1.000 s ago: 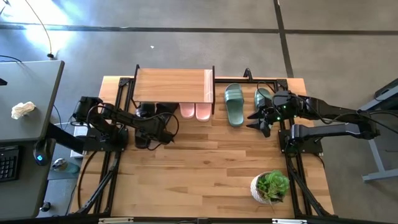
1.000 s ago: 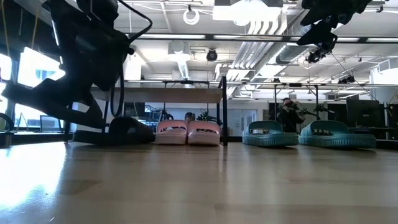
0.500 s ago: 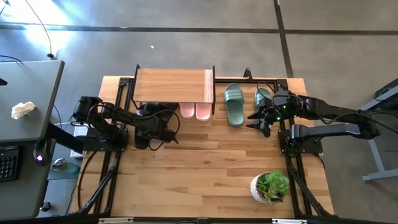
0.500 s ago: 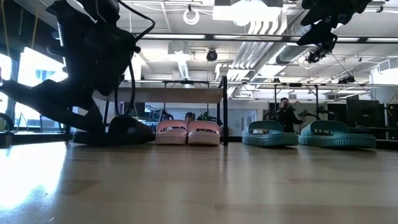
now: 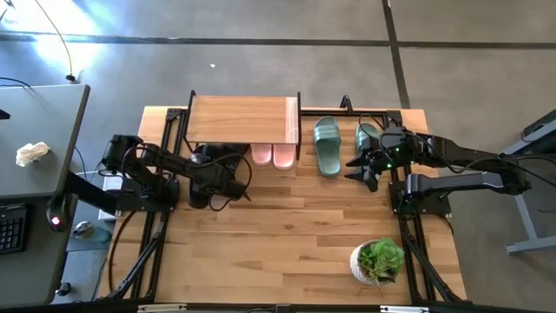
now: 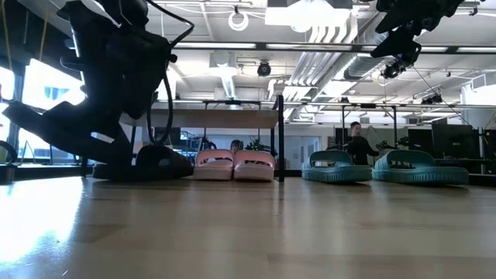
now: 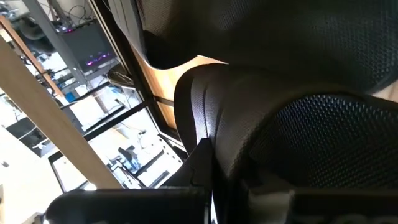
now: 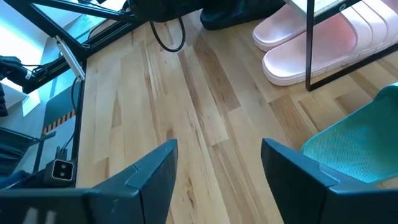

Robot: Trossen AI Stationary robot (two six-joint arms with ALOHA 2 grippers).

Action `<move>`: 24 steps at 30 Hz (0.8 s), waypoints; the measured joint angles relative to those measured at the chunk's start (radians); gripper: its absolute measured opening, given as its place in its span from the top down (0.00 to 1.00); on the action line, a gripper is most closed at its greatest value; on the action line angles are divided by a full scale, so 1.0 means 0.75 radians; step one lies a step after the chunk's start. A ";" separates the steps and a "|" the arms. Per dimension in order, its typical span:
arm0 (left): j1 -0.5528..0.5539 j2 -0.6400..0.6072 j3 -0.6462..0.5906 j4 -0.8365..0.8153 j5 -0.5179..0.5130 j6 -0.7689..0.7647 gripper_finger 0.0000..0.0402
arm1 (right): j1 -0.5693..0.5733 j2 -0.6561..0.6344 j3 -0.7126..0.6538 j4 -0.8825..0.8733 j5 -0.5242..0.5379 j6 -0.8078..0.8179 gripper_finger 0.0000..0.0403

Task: Pick and place slides into the shelf
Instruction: Put the left black slipper under the shelf

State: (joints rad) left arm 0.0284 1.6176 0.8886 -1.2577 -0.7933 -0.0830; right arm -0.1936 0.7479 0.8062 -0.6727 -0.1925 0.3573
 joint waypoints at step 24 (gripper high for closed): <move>-0.049 -0.038 0.028 0.036 0.117 -0.074 0.99 | 0.000 0.000 0.000 -0.001 0.000 0.002 0.45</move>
State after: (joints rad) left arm -0.0084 1.5894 0.9100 -1.2304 -0.7058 -0.1383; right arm -0.1936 0.7480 0.8062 -0.6735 -0.1925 0.3584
